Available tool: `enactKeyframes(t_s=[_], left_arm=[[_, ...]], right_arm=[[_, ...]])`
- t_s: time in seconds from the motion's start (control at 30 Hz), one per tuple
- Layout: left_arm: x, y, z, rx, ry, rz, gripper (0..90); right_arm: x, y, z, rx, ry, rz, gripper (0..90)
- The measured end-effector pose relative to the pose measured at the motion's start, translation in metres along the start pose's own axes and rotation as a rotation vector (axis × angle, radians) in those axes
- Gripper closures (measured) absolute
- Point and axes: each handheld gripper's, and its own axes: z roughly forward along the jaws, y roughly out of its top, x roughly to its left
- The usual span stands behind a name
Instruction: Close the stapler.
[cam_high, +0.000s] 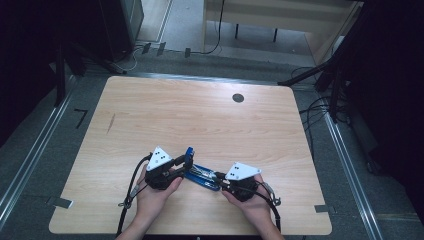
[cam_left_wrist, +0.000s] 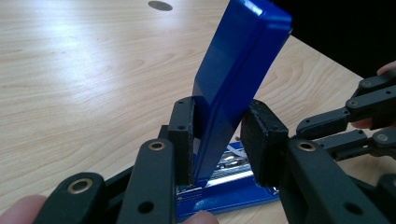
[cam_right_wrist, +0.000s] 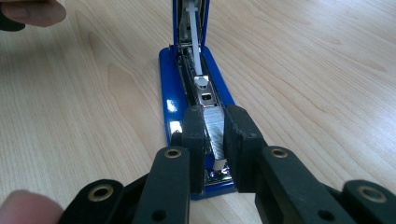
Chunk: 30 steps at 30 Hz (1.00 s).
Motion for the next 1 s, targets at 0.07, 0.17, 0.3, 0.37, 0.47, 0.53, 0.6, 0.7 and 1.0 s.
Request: enactKeyframes(t_s=[0.07, 0.17, 0.3, 0.37, 0.47, 0.53, 0.6, 0.7, 1.0], left_arm=[[-0.001, -0.001, 0.001, 0.006, 0.004, 0.000, 68.1], [-0.002, -0.002, 0.003, 0.016, 0.012, 0.007, 68.6], [-0.001, -0.002, 0.002, 0.015, 0.007, 0.003, 68.5], [-0.001, -0.002, 0.002, 0.015, 0.004, 0.002, 68.2], [0.000, -0.004, 0.001, 0.020, -0.012, -0.005, 67.4], [0.001, -0.005, -0.001, 0.019, -0.018, -0.007, 67.4], [0.001, -0.006, -0.002, 0.010, -0.021, -0.014, 67.6], [0.001, -0.011, -0.003, 0.002, -0.021, -0.013, 69.0], [0.000, -0.015, -0.006, 0.000, -0.007, -0.001, 72.3]], right_arm=[[0.000, 0.000, 0.000, -0.001, -0.001, 0.001, 79.6], [-0.001, 0.000, 0.000, -0.003, -0.001, 0.002, 79.5], [-0.001, 0.000, 0.000, -0.003, -0.001, 0.001, 79.5], [0.000, 0.000, 0.000, -0.001, 0.000, 0.003, 79.6], [0.000, 0.000, 0.000, 0.002, 0.003, -0.003, 79.6], [0.001, 0.000, 0.000, 0.003, 0.002, -0.009, 79.2], [-0.001, 0.002, -0.004, -0.010, -0.008, 0.001, 78.7], [-0.004, 0.002, -0.009, -0.032, -0.008, 0.026, 78.8], [-0.010, 0.003, -0.019, -0.075, -0.017, 0.051, 79.3]])
